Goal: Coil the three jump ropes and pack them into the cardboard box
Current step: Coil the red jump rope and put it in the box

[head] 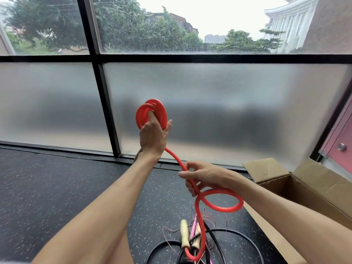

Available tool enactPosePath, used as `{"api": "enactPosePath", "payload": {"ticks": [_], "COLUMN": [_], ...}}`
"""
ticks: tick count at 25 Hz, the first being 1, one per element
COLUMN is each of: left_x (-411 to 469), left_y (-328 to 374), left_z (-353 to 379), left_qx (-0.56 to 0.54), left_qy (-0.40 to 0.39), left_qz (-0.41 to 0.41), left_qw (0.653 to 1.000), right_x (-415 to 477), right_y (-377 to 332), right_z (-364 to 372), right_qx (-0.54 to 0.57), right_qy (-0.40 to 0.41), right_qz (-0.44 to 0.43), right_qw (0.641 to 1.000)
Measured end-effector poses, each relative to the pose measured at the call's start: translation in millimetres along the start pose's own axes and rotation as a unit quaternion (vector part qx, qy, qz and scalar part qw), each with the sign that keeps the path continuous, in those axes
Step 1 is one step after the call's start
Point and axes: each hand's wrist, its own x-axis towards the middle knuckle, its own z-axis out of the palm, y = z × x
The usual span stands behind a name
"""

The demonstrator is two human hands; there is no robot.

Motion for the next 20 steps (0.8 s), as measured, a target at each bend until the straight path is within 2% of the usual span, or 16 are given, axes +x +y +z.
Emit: {"api": "enactPosePath", "payload": {"ticks": [3,5,9,13,17,20], "left_x": [-8,-9,-11,-12,-12,-9], "left_y": [2,1,3,0,-6,1], "left_z": [6,8,9,12,17,8], "left_qx": [0.059,0.074,0.082,0.079,0.064,0.002], "left_qy": [-0.07,-0.11,-0.2,-0.275,-0.349,-0.42], "left_qz": [0.077,0.093,0.072,0.06,0.038,0.017], "left_qw": [0.993,0.987,0.974,0.956,0.934,0.907], "right_x": [-4,-8,-9,-8,-9,-11], "right_y": [-10,-16,-20,-20,-28,-30], "right_z": [-5,-14,-30,-27,-33,-40], "right_qx": [-0.117,-0.189,-0.37,-0.357,-0.45,-0.526], "right_qy": [0.041,0.095,0.228,0.323,0.382,0.376], "right_qz": [-0.035,-0.041,-0.042,-0.085,-0.165,-0.216], "right_qw": [0.992,0.977,0.899,0.873,0.79,0.731]}}
